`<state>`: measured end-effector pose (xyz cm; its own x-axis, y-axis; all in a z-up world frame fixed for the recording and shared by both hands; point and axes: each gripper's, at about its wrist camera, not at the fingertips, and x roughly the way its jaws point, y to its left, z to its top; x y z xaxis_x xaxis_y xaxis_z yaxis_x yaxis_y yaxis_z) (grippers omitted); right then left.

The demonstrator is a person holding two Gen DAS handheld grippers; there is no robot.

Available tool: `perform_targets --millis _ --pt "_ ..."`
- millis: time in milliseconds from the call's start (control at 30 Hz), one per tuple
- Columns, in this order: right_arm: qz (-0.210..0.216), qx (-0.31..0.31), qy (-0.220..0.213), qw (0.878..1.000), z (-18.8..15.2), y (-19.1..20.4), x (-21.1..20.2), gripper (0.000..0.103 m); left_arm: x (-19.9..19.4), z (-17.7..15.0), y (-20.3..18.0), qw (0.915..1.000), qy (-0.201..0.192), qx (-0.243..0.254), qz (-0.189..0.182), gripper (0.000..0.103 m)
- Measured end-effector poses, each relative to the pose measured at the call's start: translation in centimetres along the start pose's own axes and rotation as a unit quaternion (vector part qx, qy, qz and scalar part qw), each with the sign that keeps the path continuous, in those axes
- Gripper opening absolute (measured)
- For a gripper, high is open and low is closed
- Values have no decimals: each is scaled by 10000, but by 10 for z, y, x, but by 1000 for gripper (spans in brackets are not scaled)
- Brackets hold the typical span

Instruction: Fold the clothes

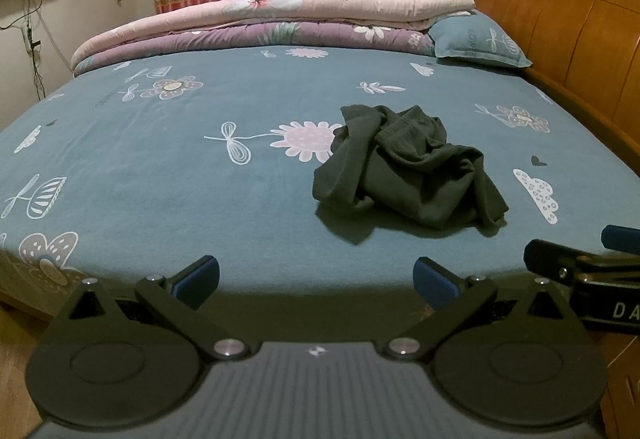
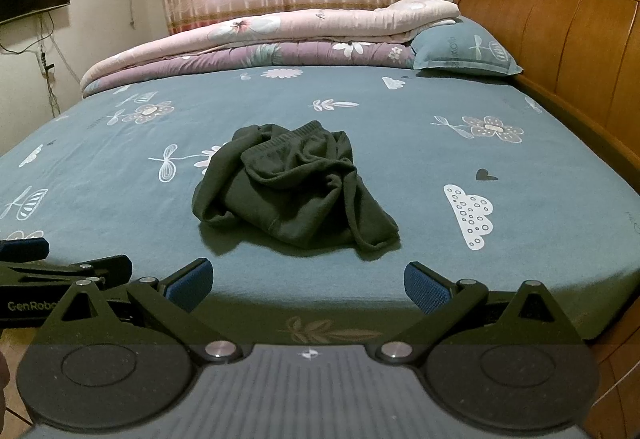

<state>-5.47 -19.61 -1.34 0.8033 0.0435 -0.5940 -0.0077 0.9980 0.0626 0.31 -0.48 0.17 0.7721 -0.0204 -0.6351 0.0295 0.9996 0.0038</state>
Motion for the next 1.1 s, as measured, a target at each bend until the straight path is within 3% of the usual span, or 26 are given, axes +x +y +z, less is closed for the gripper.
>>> perform_targets --millis 1100 --pt "35 -33 72 10000 3 -3 10 103 10 4 -7 9999 60 71 -69 102"
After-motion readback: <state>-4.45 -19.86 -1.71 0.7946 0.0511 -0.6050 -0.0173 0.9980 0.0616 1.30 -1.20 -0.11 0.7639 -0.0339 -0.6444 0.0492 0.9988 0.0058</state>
